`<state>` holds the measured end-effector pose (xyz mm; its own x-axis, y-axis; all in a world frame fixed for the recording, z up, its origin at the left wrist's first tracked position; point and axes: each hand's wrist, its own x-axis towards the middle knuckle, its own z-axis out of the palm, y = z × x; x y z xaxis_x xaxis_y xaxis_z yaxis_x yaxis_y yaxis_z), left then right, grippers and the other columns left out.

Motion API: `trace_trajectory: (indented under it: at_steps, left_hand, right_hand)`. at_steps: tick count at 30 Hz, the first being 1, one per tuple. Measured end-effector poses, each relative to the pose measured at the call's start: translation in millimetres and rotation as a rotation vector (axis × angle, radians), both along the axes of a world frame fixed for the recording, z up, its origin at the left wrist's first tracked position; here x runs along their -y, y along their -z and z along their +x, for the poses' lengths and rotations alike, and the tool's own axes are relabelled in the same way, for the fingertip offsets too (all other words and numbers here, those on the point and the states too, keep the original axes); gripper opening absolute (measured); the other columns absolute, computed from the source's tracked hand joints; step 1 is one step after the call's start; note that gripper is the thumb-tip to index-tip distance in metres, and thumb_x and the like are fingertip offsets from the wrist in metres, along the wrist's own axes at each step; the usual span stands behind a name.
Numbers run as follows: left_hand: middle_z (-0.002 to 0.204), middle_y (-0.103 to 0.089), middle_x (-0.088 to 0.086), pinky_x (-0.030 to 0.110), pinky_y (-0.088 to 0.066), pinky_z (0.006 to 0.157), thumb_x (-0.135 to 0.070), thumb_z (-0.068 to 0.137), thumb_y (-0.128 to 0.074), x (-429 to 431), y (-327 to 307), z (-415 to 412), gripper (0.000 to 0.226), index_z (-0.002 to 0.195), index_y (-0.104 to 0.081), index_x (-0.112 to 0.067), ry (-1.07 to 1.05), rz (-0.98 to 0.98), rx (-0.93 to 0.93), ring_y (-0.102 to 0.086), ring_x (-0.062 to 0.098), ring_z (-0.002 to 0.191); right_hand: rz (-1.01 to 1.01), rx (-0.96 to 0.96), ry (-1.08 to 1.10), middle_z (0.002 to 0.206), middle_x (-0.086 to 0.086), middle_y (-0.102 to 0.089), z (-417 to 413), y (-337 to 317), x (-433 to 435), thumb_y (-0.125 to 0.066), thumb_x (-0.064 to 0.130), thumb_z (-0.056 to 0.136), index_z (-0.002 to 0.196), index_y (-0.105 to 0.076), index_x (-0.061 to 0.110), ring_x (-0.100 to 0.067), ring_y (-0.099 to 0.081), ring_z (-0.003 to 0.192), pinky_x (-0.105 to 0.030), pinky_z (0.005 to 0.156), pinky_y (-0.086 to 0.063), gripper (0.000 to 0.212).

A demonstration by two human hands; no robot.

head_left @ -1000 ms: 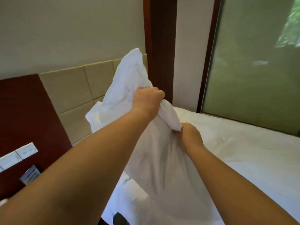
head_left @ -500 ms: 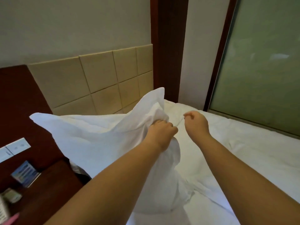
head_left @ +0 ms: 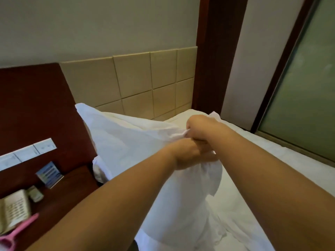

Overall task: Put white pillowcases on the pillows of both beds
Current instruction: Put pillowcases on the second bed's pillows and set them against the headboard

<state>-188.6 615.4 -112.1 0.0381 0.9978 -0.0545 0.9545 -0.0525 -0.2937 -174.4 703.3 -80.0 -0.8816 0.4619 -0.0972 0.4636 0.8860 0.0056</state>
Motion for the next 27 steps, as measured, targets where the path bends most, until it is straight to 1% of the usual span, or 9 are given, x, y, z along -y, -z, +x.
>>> trace_trajectory:
  at_steps: [3,6,10,14,17,20,23,25,27]
  left_hand:
    - [0.128,-0.06,0.009,0.038,-0.051,0.091,-0.014,0.077,-0.077,38.7,16.3,-47.1,0.055,0.129,-0.059,-0.021,0.268,0.147,-0.182,-0.061,0.028,0.107]
    - [0.113,-0.064,0.012,0.036,-0.053,0.07,-0.009,0.07,-0.074,49.8,7.8,-80.3,0.051,0.118,-0.06,-0.018,0.016,0.287,-0.198,-0.063,0.03,0.082]
    - [0.136,-0.048,0.006,0.04,-0.044,0.093,-0.03,0.089,-0.059,53.9,0.2,-114.2,0.054,0.14,-0.042,-0.022,-0.481,0.352,-0.076,-0.052,0.031,0.116]
    - [0.147,-0.037,-0.001,0.037,-0.035,0.105,-0.047,0.091,-0.055,32.6,-5.0,-120.1,0.065,0.146,-0.028,-0.027,-0.533,0.274,-0.126,-0.041,0.024,0.129]
    - [0.145,-0.042,-0.004,0.04,-0.029,0.109,-0.059,0.084,-0.057,18.0,-10.2,-130.2,0.07,0.143,-0.033,-0.029,-0.607,0.201,-0.131,-0.038,0.023,0.133]
    - [0.13,-0.057,-0.004,0.045,-0.027,0.108,-0.067,0.083,-0.05,11.5,-9.1,-142.7,0.059,0.129,-0.049,-0.03,-0.724,0.042,-0.127,-0.048,0.023,0.125]
    - [0.117,-0.063,-0.006,0.038,-0.038,0.097,-0.062,0.086,-0.049,15.0,5.2,-167.8,0.044,0.114,-0.057,-0.029,-0.774,-0.068,0.062,-0.058,0.021,0.108]
    - [0.114,-0.063,-0.006,0.03,-0.044,0.087,-0.061,0.081,-0.057,21.8,13.6,-192.9,0.04,0.105,-0.059,-0.029,-0.733,-0.089,0.202,-0.058,0.019,0.098]
    - [0.115,-0.059,-0.01,0.031,-0.047,0.089,-0.067,0.073,-0.062,29.1,15.9,-220.0,0.051,0.111,-0.057,-0.033,-0.703,-0.099,0.268,-0.057,0.018,0.1]
  right_hand:
    - [0.023,0.025,-0.005,0.091,-0.003,-0.063,-5.2,12.5,-20.4,-0.058,0.03,0.087,0.098,-0.067,0.017,-0.026,-0.055,0.087,-0.037,0.085,-0.042,0.019]
    - [0.035,0.065,-0.012,0.101,-0.006,-0.061,-2.7,15.4,-40.0,-0.055,0.019,0.089,0.094,-0.062,0.016,-0.029,-0.056,0.098,-0.037,0.088,-0.04,0.009]
    - [0.039,0.087,-0.022,0.098,-0.007,-0.054,-3.5,19.3,-58.9,-0.053,0.014,0.09,0.09,-0.055,0.015,-0.031,-0.054,0.099,-0.038,0.089,-0.04,0.002]
    - [0.027,0.131,-0.023,0.075,-0.002,-0.047,-7.0,22.1,-68.5,-0.056,0.012,0.086,0.07,-0.048,0.01,-0.026,-0.049,0.082,-0.034,0.076,-0.041,0.019]
    - [-0.079,0.168,0.02,0.073,0.001,-0.052,-9.0,17.3,-66.1,-0.06,0.031,0.08,0.064,-0.051,0.019,-0.024,-0.054,0.085,-0.035,0.087,-0.046,0.022]
    - [-0.227,0.134,0.037,0.084,0.003,-0.065,-15.3,15.4,-56.5,-0.058,0.056,0.071,0.069,-0.066,0.023,-0.021,-0.06,0.089,-0.037,0.09,-0.044,0.034]
    - [-0.159,0.116,-0.014,0.098,0.001,-0.066,-30.7,28.2,-41.5,-0.061,0.07,0.057,0.095,-0.064,0.024,-0.026,-0.058,0.098,-0.043,0.096,-0.034,0.059]
    - [-0.145,0.143,-0.002,0.107,0.0,-0.064,-47.4,43.3,-33.9,-0.063,0.073,0.057,0.11,-0.059,0.023,-0.026,-0.056,0.105,-0.044,0.099,-0.031,0.073]
    - [-0.155,0.177,0.017,0.105,0.001,-0.063,-70.4,59.5,-32.4,-0.066,0.068,0.063,0.112,-0.057,0.021,-0.025,-0.057,0.102,-0.04,0.096,-0.033,0.068]
